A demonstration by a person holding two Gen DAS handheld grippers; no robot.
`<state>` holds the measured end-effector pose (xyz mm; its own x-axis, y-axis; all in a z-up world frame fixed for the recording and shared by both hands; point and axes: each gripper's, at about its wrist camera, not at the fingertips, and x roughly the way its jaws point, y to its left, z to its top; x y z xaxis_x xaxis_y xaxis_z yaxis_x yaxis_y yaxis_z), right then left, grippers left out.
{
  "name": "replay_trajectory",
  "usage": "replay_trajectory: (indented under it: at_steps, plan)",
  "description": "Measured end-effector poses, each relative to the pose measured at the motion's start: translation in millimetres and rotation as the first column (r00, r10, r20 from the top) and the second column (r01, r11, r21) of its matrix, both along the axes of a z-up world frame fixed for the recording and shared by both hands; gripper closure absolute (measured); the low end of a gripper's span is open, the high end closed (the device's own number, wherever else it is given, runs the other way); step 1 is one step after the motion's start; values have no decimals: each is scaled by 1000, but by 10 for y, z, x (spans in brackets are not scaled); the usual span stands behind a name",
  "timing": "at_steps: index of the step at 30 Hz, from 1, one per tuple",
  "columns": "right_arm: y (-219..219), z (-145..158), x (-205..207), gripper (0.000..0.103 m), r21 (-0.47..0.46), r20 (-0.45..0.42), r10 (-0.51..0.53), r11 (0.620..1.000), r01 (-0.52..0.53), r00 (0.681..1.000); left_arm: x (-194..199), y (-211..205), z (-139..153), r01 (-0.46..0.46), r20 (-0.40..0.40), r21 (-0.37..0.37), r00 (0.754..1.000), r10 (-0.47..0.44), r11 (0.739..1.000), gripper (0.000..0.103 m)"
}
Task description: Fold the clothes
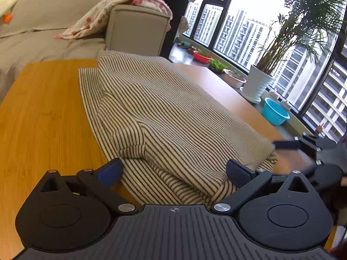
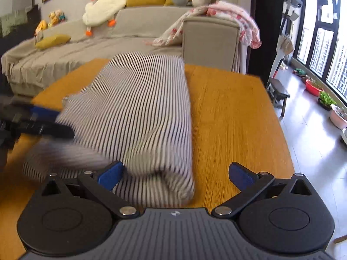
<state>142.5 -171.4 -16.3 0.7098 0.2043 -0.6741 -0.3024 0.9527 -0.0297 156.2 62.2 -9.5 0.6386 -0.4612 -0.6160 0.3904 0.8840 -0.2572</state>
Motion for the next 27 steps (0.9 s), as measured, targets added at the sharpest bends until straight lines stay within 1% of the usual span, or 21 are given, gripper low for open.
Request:
replay_trajectory:
  at_steps: [3, 6, 7, 10, 13, 14, 15, 18, 21, 22, 27]
  plan:
    - [-23, 8, -148, 0, 7, 15, -21, 1000, 21, 1000, 79, -87, -17, 5, 27, 29, 1000, -6, 1000, 0]
    - [-20, 26, -208, 0, 23, 16, 2, 1000, -2, 1000, 168, -143, -20, 16, 45, 55, 999, -19, 998, 0]
    - [-34, 47, -226, 0, 39, 18, 23, 999, -24, 1000, 191, -133, -12, 17, 38, 49, 999, -19, 999, 0]
    - [-105, 179, -252, 0, 93, 61, 49, 994, -55, 997, 160, -50, 34, -4, -4, 25, 1000, 4, 1000, 0]
    - [-210, 343, -152, 0, 139, 122, 19, 990, -36, 992, 44, 41, 51, -19, -44, 7, 999, 20, 1000, 0]
    - [-230, 377, -58, 0, 144, 135, 4, 989, -23, 991, 10, 69, 43, -24, -54, 1, 998, 24, 1000, 0]
    - [-220, 379, 37, 0, 133, 143, -8, 991, -11, 990, -15, 85, 40, -29, -56, 0, 998, 29, 1000, 0]
    - [-98, 296, 352, 0, 49, 147, -31, 998, 24, 989, -50, 107, 41, -45, -50, 7, 998, 46, 999, 0]
    - [81, 82, 467, 0, -60, 108, -12, 998, 19, 994, -48, 78, 38, -48, -43, 20, 998, 49, 999, 0]
    - [90, 54, 422, 0, -61, 124, -14, 998, 21, 992, -47, 69, 37, -47, -42, 22, 998, 48, 999, 0]
    - [57, 33, 184, 0, -65, 133, -24, 997, 33, 991, -46, 25, 31, -41, -38, 33, 998, 42, 999, 0]
